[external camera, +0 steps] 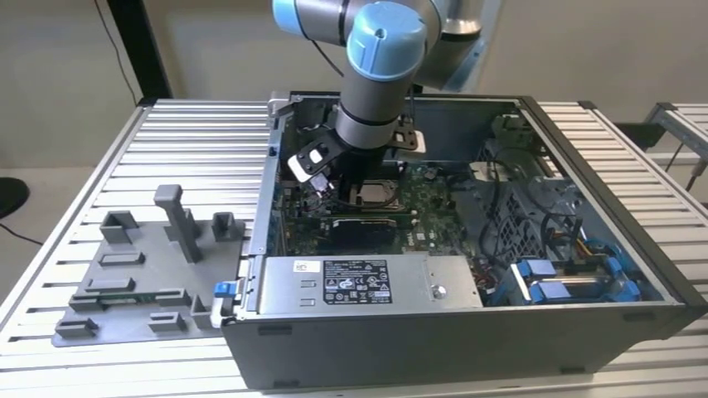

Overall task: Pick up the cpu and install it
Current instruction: 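Install the second cpu locking lever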

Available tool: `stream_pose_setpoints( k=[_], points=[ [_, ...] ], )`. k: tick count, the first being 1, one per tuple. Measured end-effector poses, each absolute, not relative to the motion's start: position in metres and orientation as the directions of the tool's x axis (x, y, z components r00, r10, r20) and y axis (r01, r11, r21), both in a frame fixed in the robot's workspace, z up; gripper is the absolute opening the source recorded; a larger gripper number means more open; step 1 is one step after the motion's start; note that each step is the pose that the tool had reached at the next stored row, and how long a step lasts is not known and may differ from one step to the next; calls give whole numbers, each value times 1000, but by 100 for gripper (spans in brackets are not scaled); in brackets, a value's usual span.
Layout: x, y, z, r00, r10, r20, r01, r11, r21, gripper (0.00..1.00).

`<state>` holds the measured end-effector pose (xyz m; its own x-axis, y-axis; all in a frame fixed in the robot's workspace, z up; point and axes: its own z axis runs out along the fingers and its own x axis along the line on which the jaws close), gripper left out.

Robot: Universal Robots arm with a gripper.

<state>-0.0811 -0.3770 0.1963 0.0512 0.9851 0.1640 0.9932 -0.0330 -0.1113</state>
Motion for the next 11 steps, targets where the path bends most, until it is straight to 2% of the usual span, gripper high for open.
stream_pose_setpoints(
  k=[6,11],
  points=[
    [-81,-377,196,55,986,160,990,-33,-135,0],
    [-81,-377,196,55,987,148,990,-35,-137,0]
  ],
)
